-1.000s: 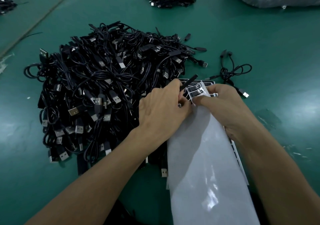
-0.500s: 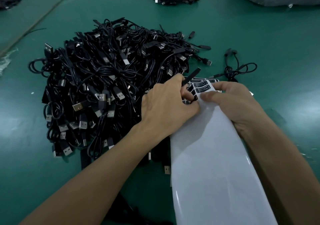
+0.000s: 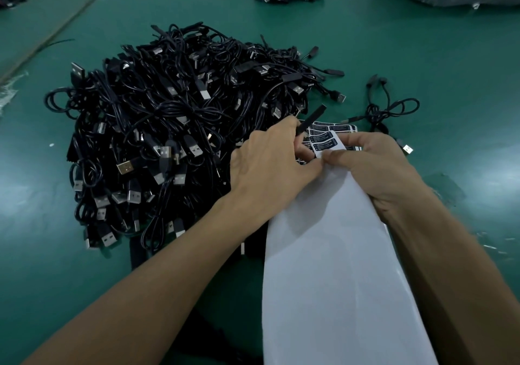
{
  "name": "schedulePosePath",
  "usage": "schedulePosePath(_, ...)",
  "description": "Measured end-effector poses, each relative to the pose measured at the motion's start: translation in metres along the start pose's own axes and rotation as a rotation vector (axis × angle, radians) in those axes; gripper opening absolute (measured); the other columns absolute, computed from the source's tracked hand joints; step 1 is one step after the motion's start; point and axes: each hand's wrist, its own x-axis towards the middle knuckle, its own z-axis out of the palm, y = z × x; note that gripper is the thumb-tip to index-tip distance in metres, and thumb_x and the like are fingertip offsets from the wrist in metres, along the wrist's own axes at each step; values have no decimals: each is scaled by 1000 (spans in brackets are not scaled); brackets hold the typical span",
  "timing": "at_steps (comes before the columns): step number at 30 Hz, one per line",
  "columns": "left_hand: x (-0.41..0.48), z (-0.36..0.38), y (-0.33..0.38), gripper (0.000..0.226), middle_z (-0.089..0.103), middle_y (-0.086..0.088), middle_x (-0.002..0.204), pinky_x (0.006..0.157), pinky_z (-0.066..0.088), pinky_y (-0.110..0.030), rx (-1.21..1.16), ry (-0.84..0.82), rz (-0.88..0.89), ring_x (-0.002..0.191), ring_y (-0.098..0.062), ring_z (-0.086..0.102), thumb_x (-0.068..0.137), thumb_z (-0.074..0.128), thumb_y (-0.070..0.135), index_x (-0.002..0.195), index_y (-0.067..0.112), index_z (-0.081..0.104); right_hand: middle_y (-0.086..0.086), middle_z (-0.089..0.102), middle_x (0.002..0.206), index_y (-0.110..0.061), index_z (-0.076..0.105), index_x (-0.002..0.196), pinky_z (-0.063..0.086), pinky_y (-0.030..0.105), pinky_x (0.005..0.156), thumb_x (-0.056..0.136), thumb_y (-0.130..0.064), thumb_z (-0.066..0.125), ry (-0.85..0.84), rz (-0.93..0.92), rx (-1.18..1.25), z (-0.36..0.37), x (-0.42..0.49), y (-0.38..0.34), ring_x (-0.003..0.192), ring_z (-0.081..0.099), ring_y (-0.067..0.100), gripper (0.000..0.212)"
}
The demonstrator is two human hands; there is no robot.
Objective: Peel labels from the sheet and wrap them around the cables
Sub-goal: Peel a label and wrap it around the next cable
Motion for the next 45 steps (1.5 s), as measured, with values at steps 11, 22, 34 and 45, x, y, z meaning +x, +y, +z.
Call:
schedulePosePath(11, 1, 1, -1, 42, 64, 10, 67, 57, 36, -34, -53, 66, -21, 68, -19, 59, 78, 67, 44, 66, 27, 30, 8, 74, 69, -11, 69, 88, 58, 33, 59, 88, 1, 68, -52, -31, 13, 0, -1, 0, 56, 68, 17, 11)
schedulePosePath(22, 1, 3, -3, 41, 60, 11, 66, 59, 36, -33, -19, 72, 1, 68, -14, 59, 81, 65, 49, 68, 28, 32, 10, 74, 75, -11, 70, 88, 58, 40, 75, 88, 0, 70, -53, -34, 8, -1, 1, 2, 68, 68, 22, 12)
schedulePosePath(34, 2, -6, -3, 28, 50, 5, 61, 57, 36, -36, -98, 43, 2, 61, -20, 53, 84, 54, 24, 68, 25, 31, 20, 74, 85, -17, 64, 93, 59, 48, 67, 81, -10, 74, 69, -73, -125, -3, 3, 4, 67, 69, 29, 17)
schedulePosePath(45, 29, -48, -23, 42, 42, 19, 47, 45, 41, -28, -506, -105, -161, 49, -10, 42, 68, 78, 18, 74, 18, 36, -3, 70, 89, -27, 61, 82, 56, 44, 78, 73, -33, 87, 107, -118, -547, -1, -9, -1, 84, 67, 22, 28)
